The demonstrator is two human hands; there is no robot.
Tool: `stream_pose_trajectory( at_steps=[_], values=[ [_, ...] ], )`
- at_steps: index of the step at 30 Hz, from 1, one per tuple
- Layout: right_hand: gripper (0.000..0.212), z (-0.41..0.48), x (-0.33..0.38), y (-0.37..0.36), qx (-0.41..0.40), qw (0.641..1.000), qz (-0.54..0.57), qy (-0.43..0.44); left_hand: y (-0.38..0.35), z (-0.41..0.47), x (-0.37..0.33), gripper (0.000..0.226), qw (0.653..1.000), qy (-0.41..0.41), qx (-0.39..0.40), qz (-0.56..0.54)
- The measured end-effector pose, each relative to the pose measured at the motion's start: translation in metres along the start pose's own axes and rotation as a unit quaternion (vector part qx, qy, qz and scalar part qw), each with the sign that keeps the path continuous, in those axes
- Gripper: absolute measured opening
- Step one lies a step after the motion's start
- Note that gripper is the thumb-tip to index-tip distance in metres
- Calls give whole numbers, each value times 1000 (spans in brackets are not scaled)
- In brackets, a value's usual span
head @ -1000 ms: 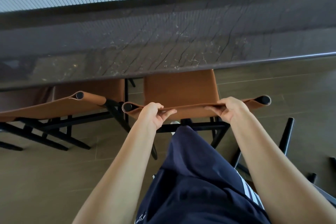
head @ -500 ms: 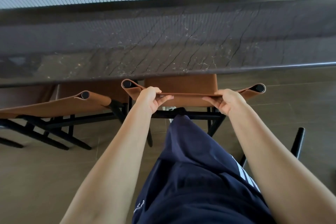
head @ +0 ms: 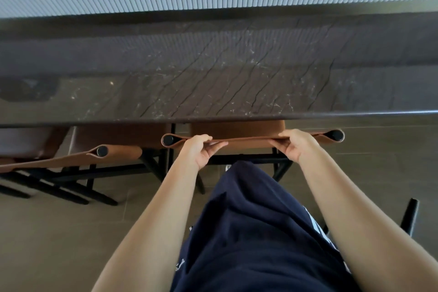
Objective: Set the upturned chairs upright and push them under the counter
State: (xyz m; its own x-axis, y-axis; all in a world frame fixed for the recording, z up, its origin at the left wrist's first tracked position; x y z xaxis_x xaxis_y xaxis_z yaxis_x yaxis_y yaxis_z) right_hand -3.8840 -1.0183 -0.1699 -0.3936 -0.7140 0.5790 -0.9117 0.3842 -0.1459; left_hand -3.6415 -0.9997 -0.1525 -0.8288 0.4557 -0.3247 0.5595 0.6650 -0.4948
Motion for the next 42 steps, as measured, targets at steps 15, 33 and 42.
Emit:
stream_pose_trajectory(
  at_steps=[15, 33, 42],
  values=[
    [9, 24, 7, 0, -2, 998, 9, -60, -7, 8, 2, 10, 1000, 14, -26, -9],
    [23, -8, 3, 3, 29, 998, -15, -51, -9, -27, 11, 25, 999, -33, -35, -23],
    [43, -52, 9, 55, 96, 985, -142, 28, 3, -71, 57, 27, 993, -107, 22, 44]
  ],
)
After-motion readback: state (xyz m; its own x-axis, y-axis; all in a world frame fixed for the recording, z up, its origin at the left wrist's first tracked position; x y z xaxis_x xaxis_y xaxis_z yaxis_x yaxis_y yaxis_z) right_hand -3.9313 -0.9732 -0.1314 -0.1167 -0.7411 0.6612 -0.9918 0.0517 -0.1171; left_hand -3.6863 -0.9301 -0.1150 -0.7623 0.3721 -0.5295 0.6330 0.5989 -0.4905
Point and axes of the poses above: each hand's wrist, its own z-axis towards the middle knuckle, its own y-axis out of the back of the hand, x = y × z, the point moved 7 cm from there along z, towards the middle knuckle, and after that the axes turned 11 degrees about -z, right-handed, at the moved point
